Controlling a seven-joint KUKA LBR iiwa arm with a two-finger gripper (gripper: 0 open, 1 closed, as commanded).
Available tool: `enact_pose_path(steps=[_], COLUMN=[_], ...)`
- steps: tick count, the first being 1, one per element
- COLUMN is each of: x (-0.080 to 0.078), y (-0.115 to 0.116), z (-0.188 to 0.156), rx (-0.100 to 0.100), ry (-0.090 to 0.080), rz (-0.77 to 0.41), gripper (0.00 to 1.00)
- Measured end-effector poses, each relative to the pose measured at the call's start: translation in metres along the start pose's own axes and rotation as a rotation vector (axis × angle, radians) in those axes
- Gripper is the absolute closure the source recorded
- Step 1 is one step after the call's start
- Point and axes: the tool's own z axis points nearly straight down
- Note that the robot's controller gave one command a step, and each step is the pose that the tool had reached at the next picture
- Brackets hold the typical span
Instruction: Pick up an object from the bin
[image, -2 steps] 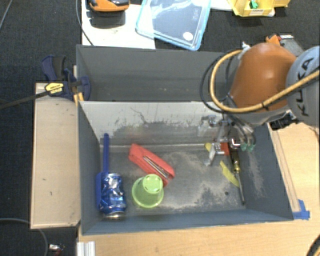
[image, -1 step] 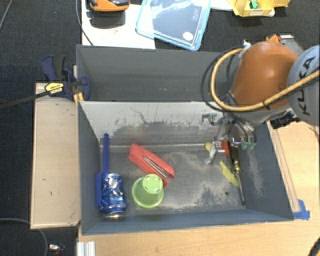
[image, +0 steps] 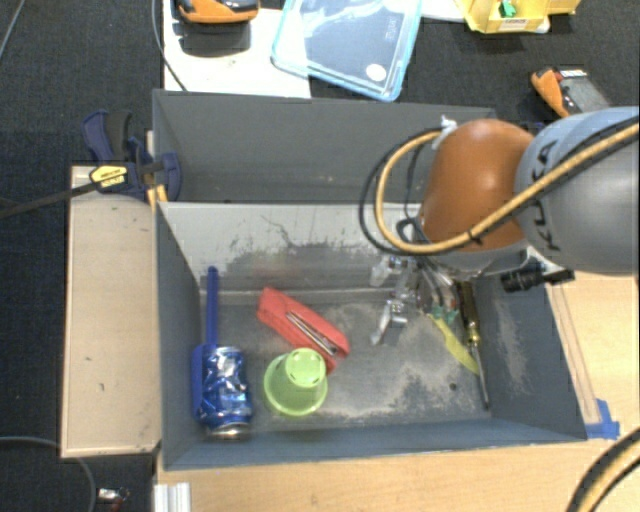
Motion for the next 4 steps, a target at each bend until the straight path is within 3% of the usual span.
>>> enact_pose_path(steps=[1, 2, 3, 4], x=[-0.019, -0.004, -0.008, -0.002], y=[0.078, 0.091, 0.110, 0.110], z=[0.015, 0.035, 0.110, 0.106], rx=[0.000, 0.003, -0.003, -0.004], ry=[-0.009, 0.004, -0.003, -0.005], rz=[-0.146, 0.157, 0.211, 0.378], gripper=[0.00, 0.00, 0.00, 1.00])
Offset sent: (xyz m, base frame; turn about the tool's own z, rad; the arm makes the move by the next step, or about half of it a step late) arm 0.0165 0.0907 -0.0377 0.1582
